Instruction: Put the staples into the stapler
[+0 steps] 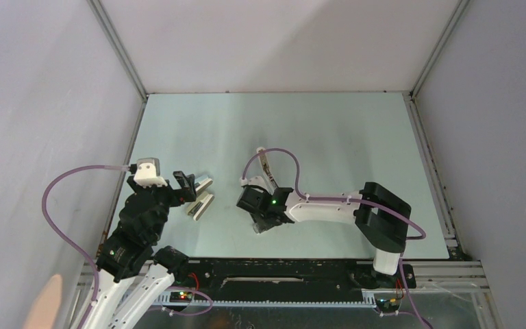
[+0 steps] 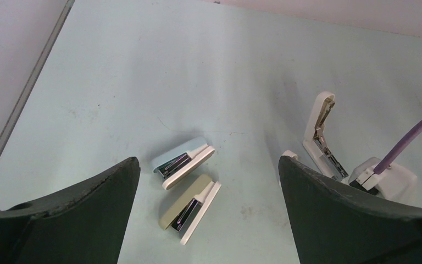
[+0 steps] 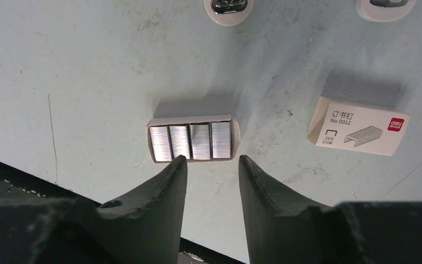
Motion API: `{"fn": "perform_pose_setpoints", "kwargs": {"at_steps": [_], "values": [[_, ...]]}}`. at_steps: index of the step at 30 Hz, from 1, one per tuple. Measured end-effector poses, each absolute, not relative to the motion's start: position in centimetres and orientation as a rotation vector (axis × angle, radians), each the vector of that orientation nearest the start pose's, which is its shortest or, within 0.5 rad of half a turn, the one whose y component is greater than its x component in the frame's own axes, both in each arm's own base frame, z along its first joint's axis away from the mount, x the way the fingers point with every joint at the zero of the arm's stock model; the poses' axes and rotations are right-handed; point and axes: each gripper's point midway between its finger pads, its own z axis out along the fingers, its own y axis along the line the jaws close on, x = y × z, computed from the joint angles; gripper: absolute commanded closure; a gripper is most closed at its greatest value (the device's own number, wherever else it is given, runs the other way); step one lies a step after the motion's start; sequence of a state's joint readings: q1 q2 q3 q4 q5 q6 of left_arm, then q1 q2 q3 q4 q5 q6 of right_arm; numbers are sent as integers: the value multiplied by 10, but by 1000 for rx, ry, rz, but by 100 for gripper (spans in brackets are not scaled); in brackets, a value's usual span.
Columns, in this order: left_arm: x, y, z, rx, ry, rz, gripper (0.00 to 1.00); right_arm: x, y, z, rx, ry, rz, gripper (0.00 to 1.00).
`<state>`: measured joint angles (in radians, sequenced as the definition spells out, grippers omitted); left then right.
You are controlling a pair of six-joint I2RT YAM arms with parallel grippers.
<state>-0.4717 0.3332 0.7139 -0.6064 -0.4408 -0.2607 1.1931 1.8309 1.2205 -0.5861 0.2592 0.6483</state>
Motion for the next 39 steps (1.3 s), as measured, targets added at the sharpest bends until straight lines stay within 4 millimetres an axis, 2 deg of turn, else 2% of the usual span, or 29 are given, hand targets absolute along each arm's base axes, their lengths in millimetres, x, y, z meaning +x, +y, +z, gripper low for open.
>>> {"fn": "perform_pose_setpoints", "kwargs": {"at_steps": [4, 18, 39], "values": [[206, -32, 254, -127, 1772, -132, 0, 161, 349, 34, -670, 2617, 195, 65], [206, -32, 254, -127, 1772, -132, 0, 163, 351, 26, -703, 2623, 190, 65], [206, -32, 254, -127, 1773, -132, 0, 166, 360, 19, -702, 2651, 231, 51]]}}
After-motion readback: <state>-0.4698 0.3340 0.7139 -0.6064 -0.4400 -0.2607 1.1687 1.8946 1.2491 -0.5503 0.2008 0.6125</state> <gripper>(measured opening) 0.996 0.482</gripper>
